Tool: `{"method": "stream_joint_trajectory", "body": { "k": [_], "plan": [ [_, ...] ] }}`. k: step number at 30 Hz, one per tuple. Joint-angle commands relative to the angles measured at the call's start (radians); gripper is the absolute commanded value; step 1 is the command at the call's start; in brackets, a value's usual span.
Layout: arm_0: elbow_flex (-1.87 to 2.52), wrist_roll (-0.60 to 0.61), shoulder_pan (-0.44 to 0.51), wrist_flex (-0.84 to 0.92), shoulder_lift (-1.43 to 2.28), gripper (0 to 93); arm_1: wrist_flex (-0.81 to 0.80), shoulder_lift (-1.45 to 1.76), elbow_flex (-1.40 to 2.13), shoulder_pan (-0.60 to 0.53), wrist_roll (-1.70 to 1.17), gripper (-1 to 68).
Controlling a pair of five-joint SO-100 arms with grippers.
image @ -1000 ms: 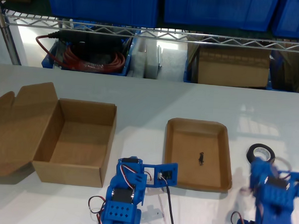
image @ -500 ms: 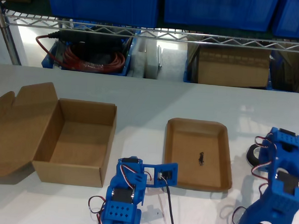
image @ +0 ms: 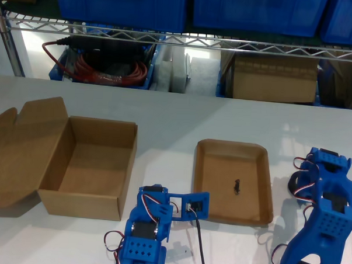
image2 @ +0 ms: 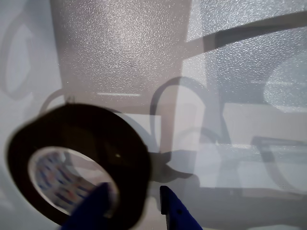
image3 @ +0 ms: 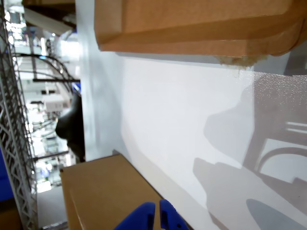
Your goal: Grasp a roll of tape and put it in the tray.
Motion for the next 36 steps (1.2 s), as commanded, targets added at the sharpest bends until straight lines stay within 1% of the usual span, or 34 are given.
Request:
{"method": "stream_joint_trajectory", "body": {
  "k": [1,10,14,17,19,24,27,31,36],
  "plan": [
    [0.032,0.003,-0.008,-0.012,0.011,0.2,-0.005,0.003,-0.051,0.014,0.006,0.3],
    [0.032,0.003,-0.008,-0.012,0.011,0.2,-0.011,0.032,-0.066,0.038,0.028,0.1],
    [0.032,0.003,-0.008,-0.012,0.011,0.2,-0.020,0.120,-0.095,-0.006,0.054,0.1],
    [0.032,0.003,-0.008,-0.012,0.011,0.2,-0.003,0.204,-0.140,-0.086,0.075,0.0],
    [0.032,0.003,-0.008,-0.012,0.011,0.2,0.015,0.253,-0.155,-0.167,0.074,0.0],
    [0.032,0.003,-0.008,-0.012,0.011,0.2,0.152,0.281,-0.175,-0.443,0.052,0.0],
    [0.032,0.003,-0.008,-0.012,0.011,0.2,0.215,0.268,-0.153,-0.571,0.069,0.0],
    [0.032,0.003,-0.008,-0.012,0.011,0.2,0.255,0.224,-0.129,-0.643,0.077,0.0],
    [0.032,0.003,-0.008,-0.012,0.011,0.2,0.255,0.179,-0.124,-0.649,0.071,0.0]
  ]
}}
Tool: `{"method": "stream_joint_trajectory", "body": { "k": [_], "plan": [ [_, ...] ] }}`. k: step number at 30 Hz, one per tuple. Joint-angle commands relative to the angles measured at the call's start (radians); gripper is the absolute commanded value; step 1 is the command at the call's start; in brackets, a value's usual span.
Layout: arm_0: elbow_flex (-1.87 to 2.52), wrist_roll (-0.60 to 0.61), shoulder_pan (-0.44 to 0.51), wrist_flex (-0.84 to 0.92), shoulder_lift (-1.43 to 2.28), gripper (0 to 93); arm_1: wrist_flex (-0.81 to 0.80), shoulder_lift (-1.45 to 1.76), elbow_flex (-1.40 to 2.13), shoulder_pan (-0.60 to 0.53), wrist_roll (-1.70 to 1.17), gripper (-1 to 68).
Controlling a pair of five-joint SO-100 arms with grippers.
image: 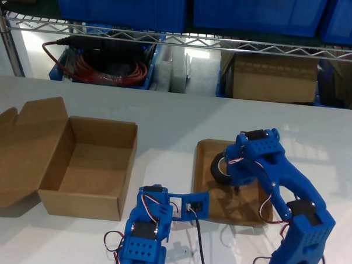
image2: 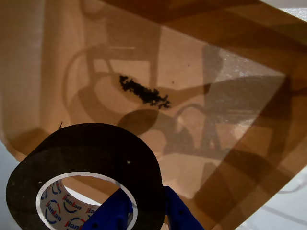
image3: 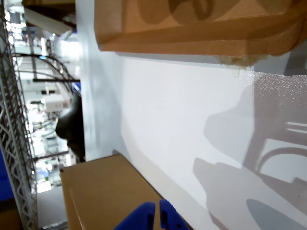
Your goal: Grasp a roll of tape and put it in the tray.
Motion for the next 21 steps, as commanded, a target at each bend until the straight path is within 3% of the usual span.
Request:
{"method": "stream_joint_trajectory", "body": {
  "k": [1,6,9,13,21],
  "plan": [
    [0.032,0.003,-0.008,-0.012,0.011,0.2,0.005,-0.003,-0.005,-0.009,-0.005,0.0],
    [0.032,0.003,-0.008,-0.012,0.011,0.2,0.006,-0.017,-0.003,-0.006,-0.026,1.2],
    [0.032,0.003,-0.008,-0.012,0.011,0.2,0.006,-0.020,-0.003,-0.006,-0.031,16.5],
    [0.032,0.003,-0.008,-0.012,0.011,0.2,0.014,-0.021,-0.003,-0.003,-0.035,23.0],
    [0.032,0.003,-0.008,-0.012,0.011,0.2,-0.008,0.002,0.002,0.041,-0.041,19.2]
  ]
}}
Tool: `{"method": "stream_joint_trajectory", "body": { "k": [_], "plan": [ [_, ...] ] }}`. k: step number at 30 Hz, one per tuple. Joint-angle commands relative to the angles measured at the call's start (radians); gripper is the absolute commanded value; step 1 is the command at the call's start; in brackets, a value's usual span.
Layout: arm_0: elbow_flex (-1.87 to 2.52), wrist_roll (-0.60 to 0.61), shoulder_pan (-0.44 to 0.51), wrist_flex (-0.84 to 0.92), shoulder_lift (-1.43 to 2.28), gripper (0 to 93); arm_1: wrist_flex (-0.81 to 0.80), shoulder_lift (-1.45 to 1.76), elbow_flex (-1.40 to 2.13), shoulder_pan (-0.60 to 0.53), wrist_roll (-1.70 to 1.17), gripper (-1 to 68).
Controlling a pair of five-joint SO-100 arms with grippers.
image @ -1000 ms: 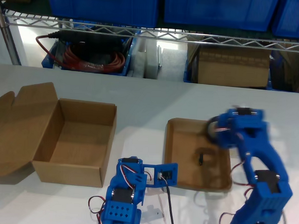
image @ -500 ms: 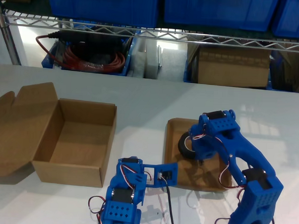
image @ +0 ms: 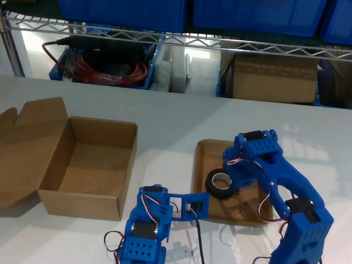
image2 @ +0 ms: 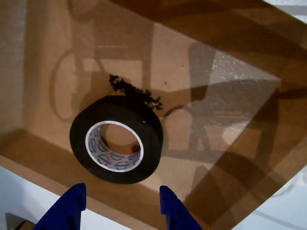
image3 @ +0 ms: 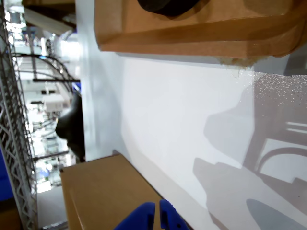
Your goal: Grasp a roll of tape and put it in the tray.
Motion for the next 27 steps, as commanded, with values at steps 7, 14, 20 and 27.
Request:
{"method": "stream_joint_trajectory", "body": {
  "k": [7,14,20,27],
  "plan": [
    [0.032,0.003,-0.008,-0.012,0.011,0.2,-0.308,0.586,0.469,0.316,-0.066,0.3],
    [0.032,0.003,-0.008,-0.012,0.011,0.2,-0.534,1.361,1.301,0.468,-0.255,0.2],
    [0.032,0.003,-0.008,-0.012,0.011,0.2,-0.446,1.635,1.506,0.503,-0.293,0.2],
    [0.032,0.003,-0.008,-0.012,0.011,0.2,-0.371,1.761,1.549,0.506,-0.284,0.2]
  ]
}}
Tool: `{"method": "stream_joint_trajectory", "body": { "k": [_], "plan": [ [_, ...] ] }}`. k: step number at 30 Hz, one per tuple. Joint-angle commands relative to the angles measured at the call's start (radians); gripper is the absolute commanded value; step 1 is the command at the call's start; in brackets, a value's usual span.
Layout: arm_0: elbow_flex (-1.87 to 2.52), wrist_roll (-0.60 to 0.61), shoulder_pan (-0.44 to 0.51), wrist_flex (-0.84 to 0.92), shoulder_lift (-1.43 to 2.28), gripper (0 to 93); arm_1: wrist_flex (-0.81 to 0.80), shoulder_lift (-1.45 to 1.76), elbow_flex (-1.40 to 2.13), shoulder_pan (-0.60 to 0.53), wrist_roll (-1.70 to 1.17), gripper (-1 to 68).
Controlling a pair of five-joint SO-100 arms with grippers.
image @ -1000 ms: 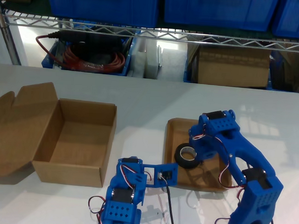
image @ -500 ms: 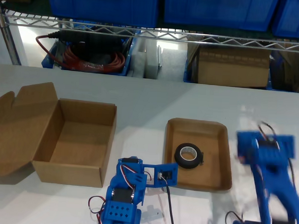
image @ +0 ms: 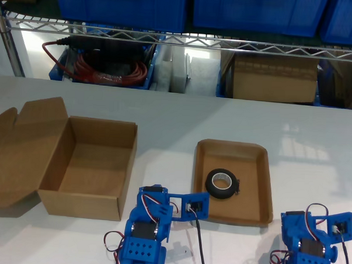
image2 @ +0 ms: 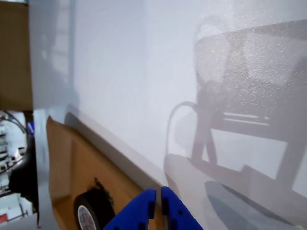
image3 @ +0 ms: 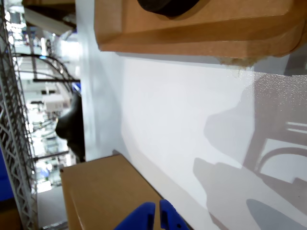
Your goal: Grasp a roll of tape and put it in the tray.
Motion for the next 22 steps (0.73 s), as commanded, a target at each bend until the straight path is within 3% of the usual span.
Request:
{"method": "stream_joint_trajectory", "body": {
  "k": [1,22],
  "plan": [
    [0.032,0.003,-0.008,-0.012,0.011,0.2,0.015,0.023,-0.005,-0.002,0.000,0.2],
    [0.032,0.003,-0.008,-0.012,0.011,0.2,0.020,0.023,-0.008,-0.009,0.017,0.2]
  ]
}}
